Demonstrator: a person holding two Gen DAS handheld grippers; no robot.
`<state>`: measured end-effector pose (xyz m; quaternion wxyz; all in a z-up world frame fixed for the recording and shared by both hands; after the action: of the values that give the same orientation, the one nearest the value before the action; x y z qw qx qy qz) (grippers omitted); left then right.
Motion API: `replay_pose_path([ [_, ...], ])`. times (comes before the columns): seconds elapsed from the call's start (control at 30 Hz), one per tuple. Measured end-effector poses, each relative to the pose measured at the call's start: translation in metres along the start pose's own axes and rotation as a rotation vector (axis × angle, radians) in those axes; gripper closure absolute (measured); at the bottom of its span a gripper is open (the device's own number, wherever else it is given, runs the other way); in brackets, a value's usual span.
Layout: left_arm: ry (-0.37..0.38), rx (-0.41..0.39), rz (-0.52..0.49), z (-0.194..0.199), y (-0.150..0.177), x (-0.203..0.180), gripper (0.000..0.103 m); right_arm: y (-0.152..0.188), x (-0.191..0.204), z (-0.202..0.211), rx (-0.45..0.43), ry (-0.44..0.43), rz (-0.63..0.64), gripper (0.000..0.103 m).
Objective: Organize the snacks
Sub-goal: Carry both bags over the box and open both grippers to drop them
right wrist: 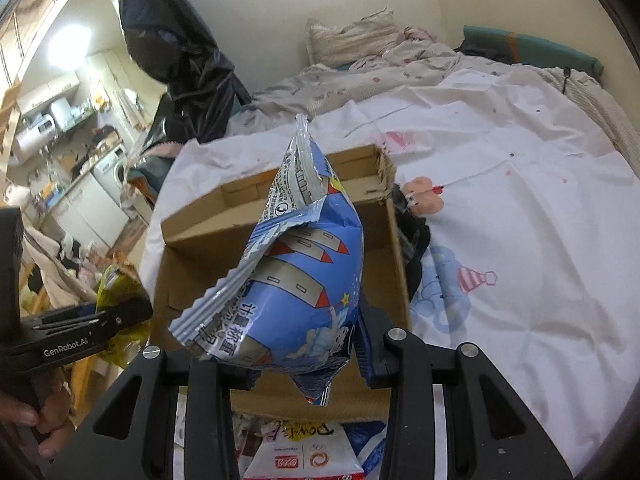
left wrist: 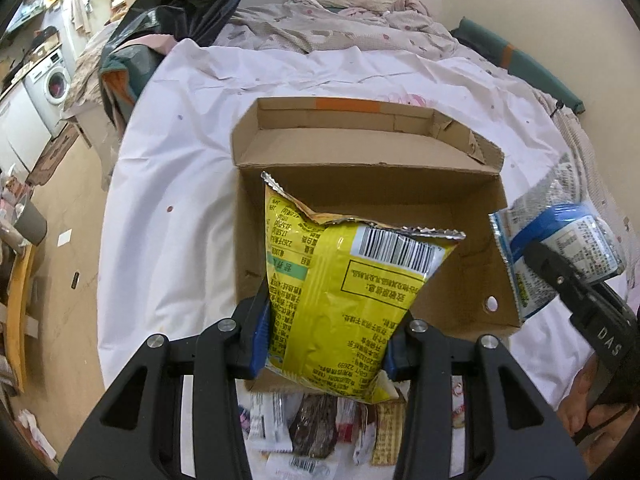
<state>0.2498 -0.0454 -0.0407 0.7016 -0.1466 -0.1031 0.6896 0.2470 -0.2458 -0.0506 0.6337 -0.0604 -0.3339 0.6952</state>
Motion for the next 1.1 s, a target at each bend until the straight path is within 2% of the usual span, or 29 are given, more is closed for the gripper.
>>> replay_pose_path([
  [0.37,-0.090,-0.045,-0.063,-0.033,-0.002,-0.004,0.064,0.012,0.008,-0.047,0.120,0.149,0.093,0.064],
  [0.57,-0.052,0.007,-0.026,-0.044,0.000,0.002,0.063,0.014,0.000,-0.057,0.159,0.207,0.087,0.064],
  [0.97,-0.026,0.011,-0.006,-0.043,0.001,0.003,0.063,0.018,-0.007,-0.065,0.194,0.220,0.067,0.061],
  [1.03,-0.005,0.024,-0.008,-0.043,0.002,0.002,0.056,0.019,-0.006,-0.066,0.199,0.224,0.069,0.060],
  [1.07,0.012,0.026,-0.021,-0.042,0.003,-0.001,0.045,0.019,-0.006,-0.066,0.202,0.216,0.066,0.059],
  [1.1,0.018,0.020,-0.029,-0.040,0.003,-0.003,0.036,0.019,-0.006,-0.066,0.203,0.199,0.059,0.050],
])
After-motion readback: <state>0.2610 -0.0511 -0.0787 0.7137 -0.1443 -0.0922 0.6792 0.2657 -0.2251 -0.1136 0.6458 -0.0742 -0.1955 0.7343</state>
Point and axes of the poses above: each gripper's, at about its wrist camera, not at the fingertips, and z roughly against the way its jaws point, x to its left, y to its underside, the point moved 6 cm from there along -z, roughly the way its jaws point, and after that the axes turned 12 degrees about x, right-handed, at the moved point
